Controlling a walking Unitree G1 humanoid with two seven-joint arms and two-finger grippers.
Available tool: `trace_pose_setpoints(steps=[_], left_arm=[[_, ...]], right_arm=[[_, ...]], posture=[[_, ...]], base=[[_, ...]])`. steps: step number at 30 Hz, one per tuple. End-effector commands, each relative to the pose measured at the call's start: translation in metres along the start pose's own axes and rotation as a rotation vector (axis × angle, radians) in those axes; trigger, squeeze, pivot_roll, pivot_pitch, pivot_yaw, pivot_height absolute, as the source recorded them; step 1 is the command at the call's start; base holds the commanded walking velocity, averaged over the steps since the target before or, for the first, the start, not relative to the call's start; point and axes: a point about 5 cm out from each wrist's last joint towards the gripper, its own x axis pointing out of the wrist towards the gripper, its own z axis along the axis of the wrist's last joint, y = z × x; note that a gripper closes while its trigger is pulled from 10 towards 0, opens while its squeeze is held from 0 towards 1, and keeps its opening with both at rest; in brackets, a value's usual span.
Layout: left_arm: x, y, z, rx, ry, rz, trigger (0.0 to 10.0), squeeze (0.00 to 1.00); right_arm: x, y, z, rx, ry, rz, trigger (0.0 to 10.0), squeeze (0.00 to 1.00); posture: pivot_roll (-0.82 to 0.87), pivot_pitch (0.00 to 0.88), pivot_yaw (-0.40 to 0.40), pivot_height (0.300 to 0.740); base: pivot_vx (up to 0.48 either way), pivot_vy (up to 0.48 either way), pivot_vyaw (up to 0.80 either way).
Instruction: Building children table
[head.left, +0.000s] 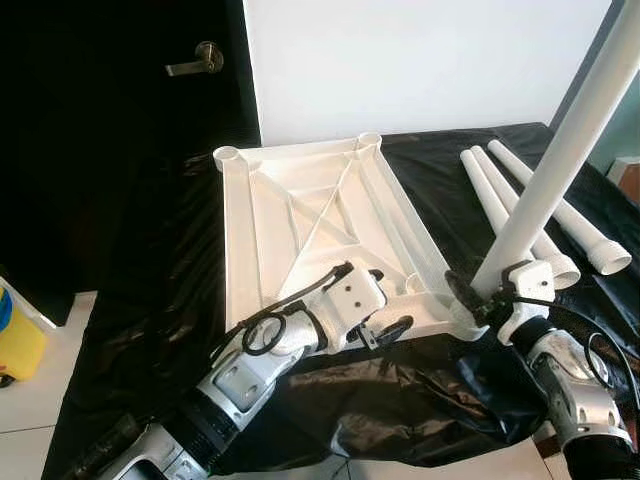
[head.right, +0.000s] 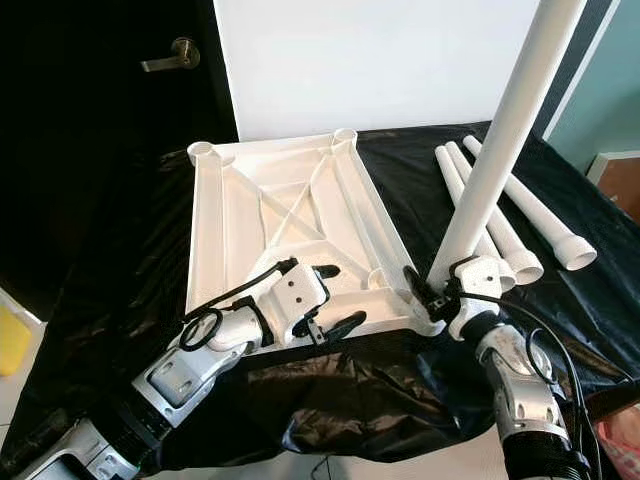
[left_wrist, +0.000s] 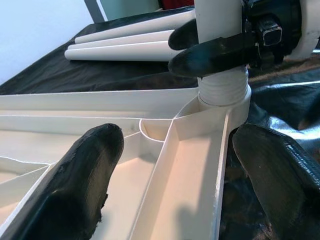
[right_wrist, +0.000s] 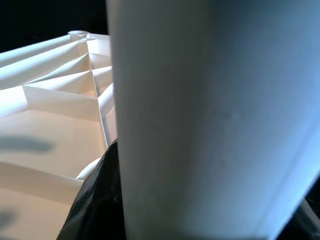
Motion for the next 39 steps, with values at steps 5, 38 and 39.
trace_pose_setpoints(steps=[5,38,39], left_arm=[[0.001,-0.010,0.003,0.001,-0.009,-0.187,10.0,0.00],[0.003,-0.016,0.003,-0.011,-0.024,-0.197,10.0,0.00],[0.003,-0.017,0.003,-0.011,-0.025,-0.199,10.0,0.00]], right_arm=[[-0.012,0.007,-0.017,0.049,0.057,-0.095,10.0,0.00],[-0.004,0.059,-0.017,0.185,0.152,-0.795,10.0,0.00],[-0.005,0.059,-0.016,0.179,0.148,-0.798,10.0,0.00]], posture=[[-0.06,0.000,0.025,0.740],[-0.06,0.000,-0.006,0.740],[-0.06,0.000,-0.006,0.740]], base=[[0.000,0.000,0.00],[0.000,0.000,0.00],[0.000,0.000,0.00]])
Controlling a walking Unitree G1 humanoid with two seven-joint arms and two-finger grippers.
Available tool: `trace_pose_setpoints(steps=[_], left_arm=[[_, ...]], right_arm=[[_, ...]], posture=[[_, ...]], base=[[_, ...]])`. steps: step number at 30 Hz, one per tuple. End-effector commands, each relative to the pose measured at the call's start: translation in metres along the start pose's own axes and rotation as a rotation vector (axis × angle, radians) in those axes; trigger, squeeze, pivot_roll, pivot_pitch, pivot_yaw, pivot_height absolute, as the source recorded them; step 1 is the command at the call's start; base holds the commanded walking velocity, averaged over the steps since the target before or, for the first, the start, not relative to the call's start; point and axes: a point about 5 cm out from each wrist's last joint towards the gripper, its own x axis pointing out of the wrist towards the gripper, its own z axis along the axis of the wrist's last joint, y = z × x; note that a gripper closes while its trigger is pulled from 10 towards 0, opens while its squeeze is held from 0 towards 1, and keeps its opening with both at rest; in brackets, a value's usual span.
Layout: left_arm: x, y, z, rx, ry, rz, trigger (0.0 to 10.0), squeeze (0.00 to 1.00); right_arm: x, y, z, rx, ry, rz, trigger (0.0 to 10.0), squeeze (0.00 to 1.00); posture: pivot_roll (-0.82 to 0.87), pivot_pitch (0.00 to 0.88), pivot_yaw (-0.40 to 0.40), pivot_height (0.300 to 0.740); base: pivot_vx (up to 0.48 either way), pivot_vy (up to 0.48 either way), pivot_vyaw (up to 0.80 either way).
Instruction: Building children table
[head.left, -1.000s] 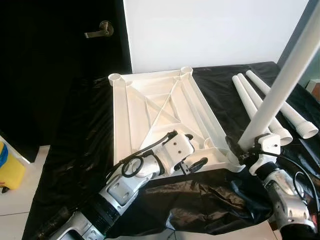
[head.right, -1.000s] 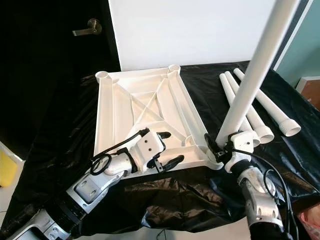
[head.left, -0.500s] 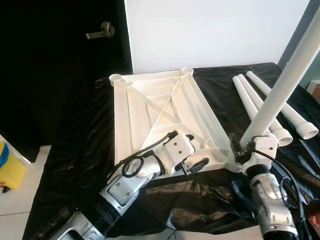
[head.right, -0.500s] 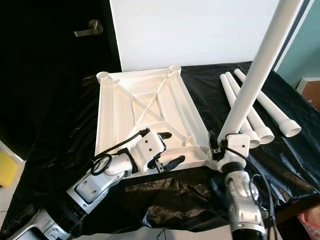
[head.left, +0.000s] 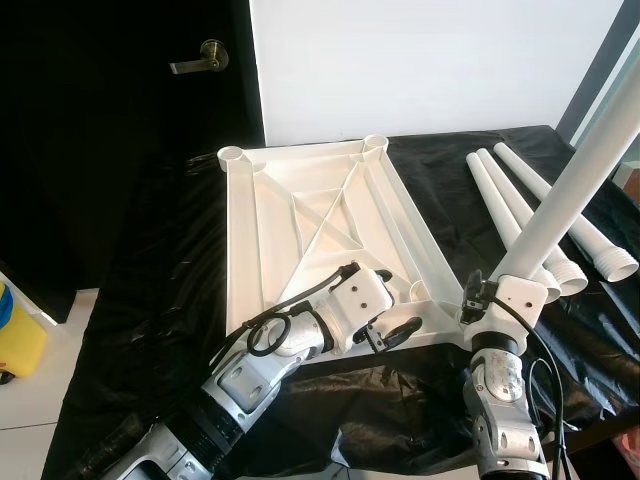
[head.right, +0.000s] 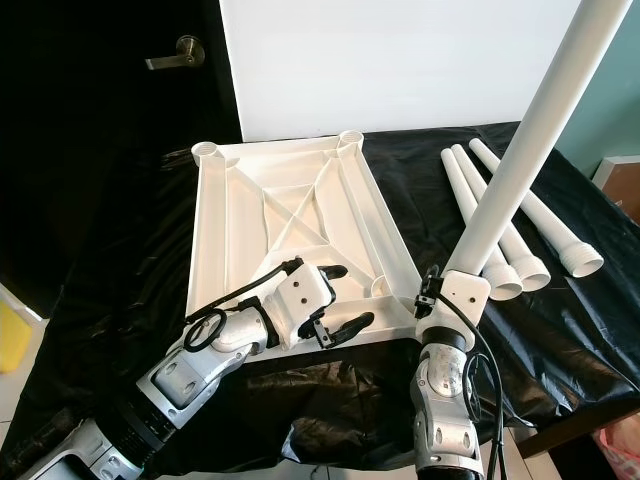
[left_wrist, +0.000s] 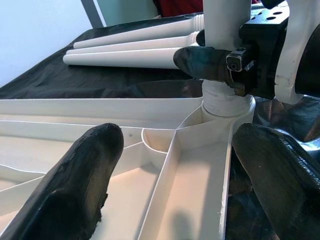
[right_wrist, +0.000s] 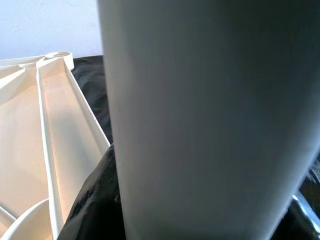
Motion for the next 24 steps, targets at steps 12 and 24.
trace_pose_setpoints(steps=[12,24], left_arm=[[0.000,-0.014,0.000,-0.001,-0.003,-0.189,10.0,0.00],[0.000,-0.017,-0.001,-0.010,-0.002,-0.196,10.0,0.00]], right_arm=[[-0.008,-0.004,-0.006,0.003,0.039,0.059,10.0,1.00],[-0.002,-0.027,0.003,-0.022,-0.020,0.249,10.0,0.01]], posture=[[-0.07,0.000,0.000,0.740],[-0.07,0.000,0.001,0.740]], base=[[0.000,0.000,0.00],[0.000,0.000,0.00]])
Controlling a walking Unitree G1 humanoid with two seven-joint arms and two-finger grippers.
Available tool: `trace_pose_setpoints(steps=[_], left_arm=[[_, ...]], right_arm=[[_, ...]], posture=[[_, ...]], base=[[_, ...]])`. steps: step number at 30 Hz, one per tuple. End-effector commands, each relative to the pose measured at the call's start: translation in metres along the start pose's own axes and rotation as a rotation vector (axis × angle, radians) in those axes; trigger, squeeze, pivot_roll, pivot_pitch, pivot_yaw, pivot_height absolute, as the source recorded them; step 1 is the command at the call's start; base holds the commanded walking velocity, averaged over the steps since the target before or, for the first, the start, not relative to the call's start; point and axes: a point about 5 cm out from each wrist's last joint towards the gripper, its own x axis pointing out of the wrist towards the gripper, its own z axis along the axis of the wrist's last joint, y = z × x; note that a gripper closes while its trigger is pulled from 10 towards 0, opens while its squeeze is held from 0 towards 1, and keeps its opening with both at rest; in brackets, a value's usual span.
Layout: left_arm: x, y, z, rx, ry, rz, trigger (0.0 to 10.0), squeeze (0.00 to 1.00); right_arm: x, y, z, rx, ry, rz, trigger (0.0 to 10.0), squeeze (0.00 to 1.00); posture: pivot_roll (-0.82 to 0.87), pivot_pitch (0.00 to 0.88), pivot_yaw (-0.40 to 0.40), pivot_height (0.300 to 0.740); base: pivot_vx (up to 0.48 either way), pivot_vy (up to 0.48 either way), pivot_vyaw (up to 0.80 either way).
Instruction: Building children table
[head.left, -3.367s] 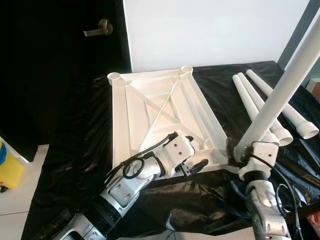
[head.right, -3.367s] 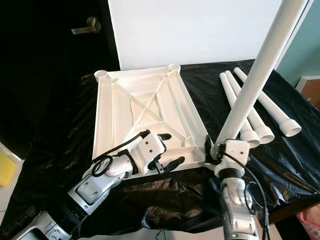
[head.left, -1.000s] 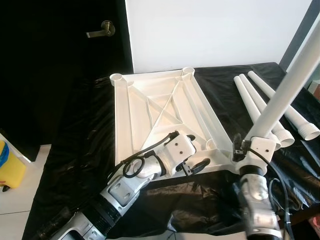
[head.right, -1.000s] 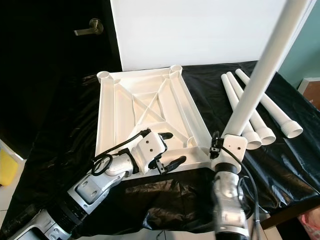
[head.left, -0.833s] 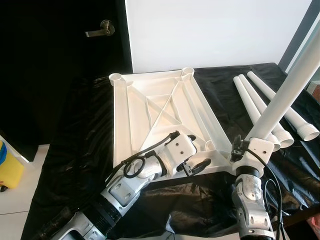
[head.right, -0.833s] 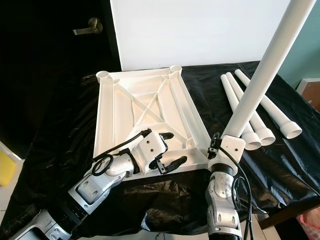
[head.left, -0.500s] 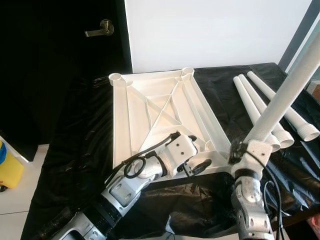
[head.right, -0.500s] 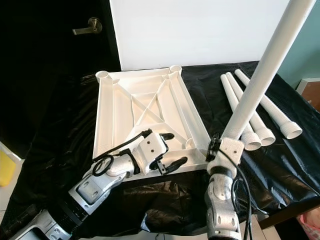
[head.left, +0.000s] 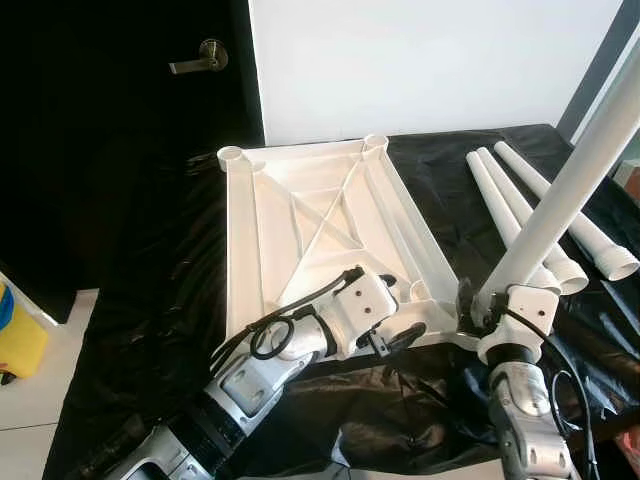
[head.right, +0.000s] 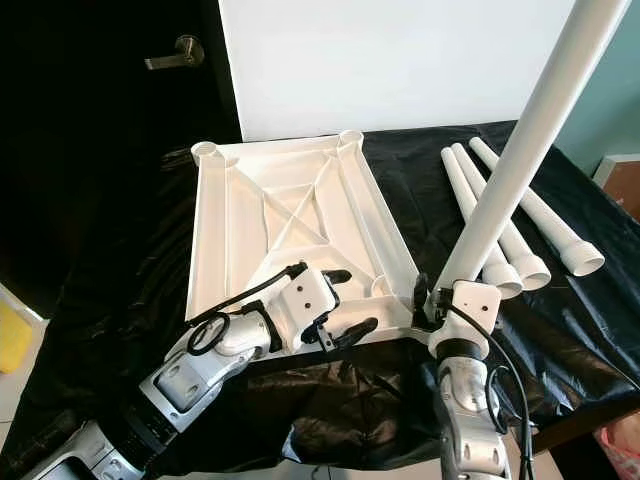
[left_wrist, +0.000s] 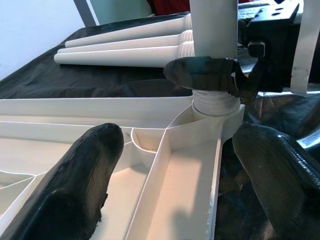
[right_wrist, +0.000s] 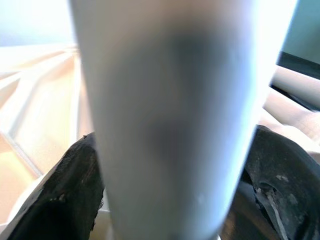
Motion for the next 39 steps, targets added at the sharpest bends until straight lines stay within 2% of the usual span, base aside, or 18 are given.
trace_pose_setpoints(steps=[1,6,10,17,18,20,21,36,38,39], left_arm=[[-0.001,-0.011,0.000,-0.001,0.001,-0.179,10.0,0.00],[-0.001,-0.009,0.000,0.002,0.001,-0.179,10.0,0.00],[-0.001,-0.008,0.000,0.007,0.002,-0.180,10.0,0.00],[0.000,-0.006,0.002,0.013,-0.001,-0.178,10.0,0.00],[0.000,-0.005,0.002,0.014,-0.002,-0.176,10.0,0.00],[0.000,-0.005,0.002,0.014,-0.002,-0.174,10.0,0.00],[0.000,-0.004,0.002,0.015,-0.002,-0.173,10.0,0.00],[-0.002,-0.004,0.002,0.011,0.000,-0.170,10.0,0.00],[-0.002,-0.004,0.002,0.010,0.001,-0.173,10.0,0.00],[-0.003,-0.005,0.002,0.011,0.001,-0.174,10.0,0.00]], right_arm=[[0.001,-0.002,-0.002,0.002,-0.005,0.100,10.0,0.00],[0.006,-0.003,-0.001,-0.018,-0.010,0.199,10.0,0.00],[0.015,-0.003,0.000,-0.062,-0.001,0.333,10.0,0.00],[0.022,-0.005,-0.002,-0.108,0.017,0.462,10.0,0.00],[0.024,-0.007,-0.003,-0.121,0.023,0.480,5.2,0.00],[0.025,-0.009,-0.004,-0.128,0.026,0.488,5.2,0.00],[0.025,-0.010,-0.005,-0.129,0.031,0.492,0.0,0.00],[0.014,-0.022,-0.019,-0.118,0.071,0.451,0.0,0.00],[0.013,-0.025,-0.019,-0.097,0.069,0.395,10.0,0.00],[0.012,-0.026,-0.019,-0.088,0.068,0.362,10.0,0.00]], posture=[[-0.07,0.000,0.004,0.740],[-0.07,0.000,0.006,0.740],[-0.07,0.000,0.010,0.740],[-0.07,0.000,0.009,0.740],[-0.07,0.000,0.007,0.740],[-0.07,0.000,0.007,0.740],[-0.07,0.000,0.006,0.740],[-0.07,0.000,0.018,0.740],[-0.07,0.000,0.021,0.740],[-0.07,0.000,0.021,0.740]], base=[[0.000,0.000,0.00],[0.000,0.000,0.00],[0.000,0.000,0.00],[0.000,0.000,0.00],[0.000,0.000,0.00],[0.000,0.000,0.00],[0.000,0.000,0.00],[0.000,0.000,0.00],[0.000,0.000,0.00],[0.000,0.000,0.00]])
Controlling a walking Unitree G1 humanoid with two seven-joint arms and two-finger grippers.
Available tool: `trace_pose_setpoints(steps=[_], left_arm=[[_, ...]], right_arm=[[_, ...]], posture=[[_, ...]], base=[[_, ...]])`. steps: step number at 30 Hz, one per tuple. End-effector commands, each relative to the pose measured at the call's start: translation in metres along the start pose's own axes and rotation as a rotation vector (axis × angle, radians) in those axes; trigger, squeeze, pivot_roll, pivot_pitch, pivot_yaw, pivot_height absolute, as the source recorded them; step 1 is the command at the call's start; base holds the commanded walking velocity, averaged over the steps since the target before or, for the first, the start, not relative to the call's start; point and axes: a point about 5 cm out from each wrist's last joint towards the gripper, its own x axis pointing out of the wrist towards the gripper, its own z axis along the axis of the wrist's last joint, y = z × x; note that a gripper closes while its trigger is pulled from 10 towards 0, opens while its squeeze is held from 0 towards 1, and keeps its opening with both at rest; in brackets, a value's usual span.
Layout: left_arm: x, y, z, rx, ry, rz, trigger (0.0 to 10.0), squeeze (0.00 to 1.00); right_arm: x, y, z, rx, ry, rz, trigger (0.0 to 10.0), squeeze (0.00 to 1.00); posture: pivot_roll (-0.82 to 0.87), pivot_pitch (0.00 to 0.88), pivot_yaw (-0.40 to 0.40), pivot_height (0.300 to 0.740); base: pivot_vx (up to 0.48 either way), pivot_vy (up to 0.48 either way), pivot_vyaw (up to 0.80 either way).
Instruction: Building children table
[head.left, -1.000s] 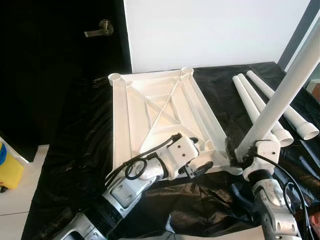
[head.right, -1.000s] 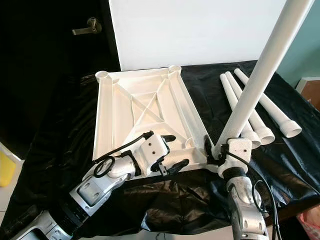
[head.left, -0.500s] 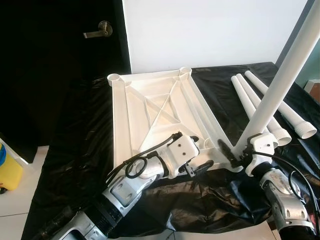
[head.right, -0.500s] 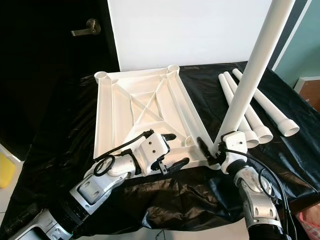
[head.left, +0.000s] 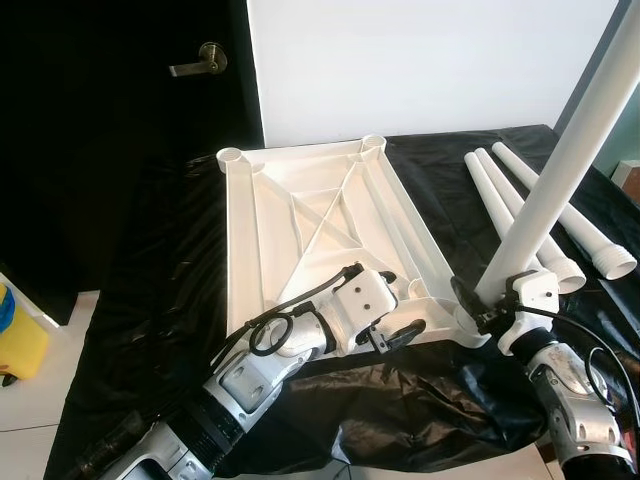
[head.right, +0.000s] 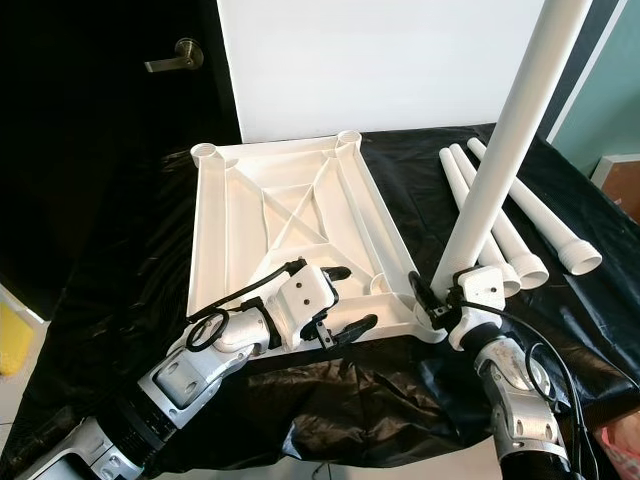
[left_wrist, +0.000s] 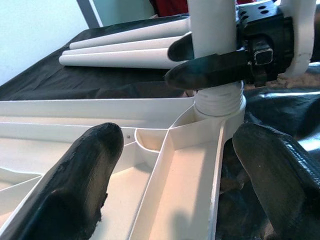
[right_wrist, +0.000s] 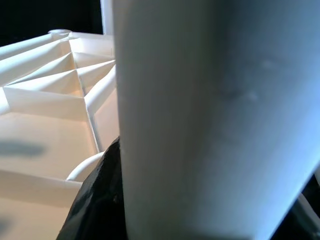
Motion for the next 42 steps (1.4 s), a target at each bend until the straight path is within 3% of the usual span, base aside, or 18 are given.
trace_pose_setpoints(steps=[1,9,11,15,18,23,26,33,34,35,42], left_arm=[[-0.001,-0.009,0.001,0.005,0.001,-0.177,10.0,0.00],[-0.002,-0.010,0.001,-0.001,0.002,-0.182,10.0,0.00],[-0.002,-0.010,0.001,-0.001,0.002,-0.182,10.0,0.00],[-0.002,-0.011,0.000,-0.003,0.003,-0.186,10.0,0.00],[-0.002,-0.011,0.000,-0.003,0.003,-0.186,10.0,0.00],[-0.002,-0.012,0.000,-0.004,0.005,-0.188,10.0,0.00],[-0.001,-0.012,0.000,-0.007,0.003,-0.186,10.0,0.00],[-0.002,-0.014,-0.001,-0.009,0.006,-0.187,10.0,0.00],[-0.002,-0.013,-0.001,-0.009,0.008,-0.187,10.0,0.00],[-0.002,-0.013,-0.001,-0.009,0.010,-0.187,10.0,0.00],[-0.004,-0.011,-0.003,-0.009,0.015,-0.179,10.0,0.00]], right_arm=[[-0.007,0.001,-0.013,0.017,0.068,-0.035,10.0,0.00],[-0.007,0.013,-0.008,0.046,0.046,-0.253,10.0,0.00],[-0.007,0.013,-0.008,0.046,0.046,-0.253,10.0,0.00],[-0.007,0.022,-0.012,0.068,0.090,-0.443,10.0,0.00],[-0.007,0.022,-0.012,0.068,0.090,-0.443,10.0,0.00],[-0.005,0.044,-0.006,0.165,0.077,-0.686,10.0,0.00],[-0.001,0.052,-0.004,0.182,0.076,-0.676,10.0,0.00],[-0.004,0.051,-0.002,0.163,0.054,-0.654,10.0,0.00],[-0.004,0.052,-0.001,0.153,0.045,-0.641,10.0,0.94],[-0.005,0.053,0.000,0.150,0.036,-0.628,10.0,1.00],[-0.008,0.053,0.006,0.142,-0.006,-0.579,10.0,1.00]], posture=[[-0.07,0.000,0.021,0.740],[-0.07,0.000,0.024,0.740],[-0.07,0.000,0.024,0.740],[-0.07,0.000,0.027,0.740],[-0.07,0.000,0.027,0.740],[-0.06,0.000,0.019,0.740],[-0.06,0.000,0.020,0.740],[-0.06,0.000,0.019,0.740],[-0.06,0.000,0.018,0.740],[-0.06,0.000,0.018,0.740],[-0.06,0.000,0.016,0.740]], base=[[0.000,0.000,0.00],[0.000,0.000,0.00],[0.000,0.000,0.00],[0.000,0.000,0.00],[0.000,0.000,0.00],[0.000,0.000,0.00],[0.000,0.000,0.00],[0.000,0.000,0.00],[0.000,0.000,0.00],[0.000,0.000,0.00],[0.000,0.000,0.00]])
